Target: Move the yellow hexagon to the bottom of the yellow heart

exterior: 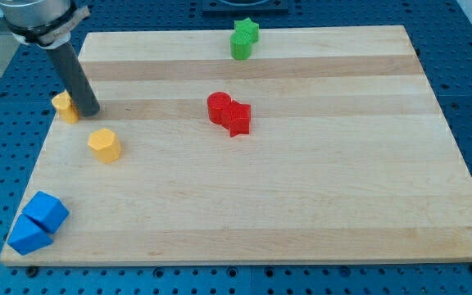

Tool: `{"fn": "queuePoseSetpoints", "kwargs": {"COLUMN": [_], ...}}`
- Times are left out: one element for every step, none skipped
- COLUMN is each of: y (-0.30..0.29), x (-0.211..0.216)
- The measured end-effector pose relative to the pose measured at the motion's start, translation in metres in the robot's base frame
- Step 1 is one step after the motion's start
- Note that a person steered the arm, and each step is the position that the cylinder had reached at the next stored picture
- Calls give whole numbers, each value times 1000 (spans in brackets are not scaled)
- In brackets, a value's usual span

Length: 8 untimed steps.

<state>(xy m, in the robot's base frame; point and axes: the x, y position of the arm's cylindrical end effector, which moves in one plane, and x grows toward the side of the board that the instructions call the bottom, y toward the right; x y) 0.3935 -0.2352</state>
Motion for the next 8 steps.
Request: {"fn": "queuePoseSetpoints", "kwargs": {"y": [34, 65, 92, 93, 75, 62, 41, 24], "x": [26, 61, 75, 93, 99, 93, 91, 91]}}
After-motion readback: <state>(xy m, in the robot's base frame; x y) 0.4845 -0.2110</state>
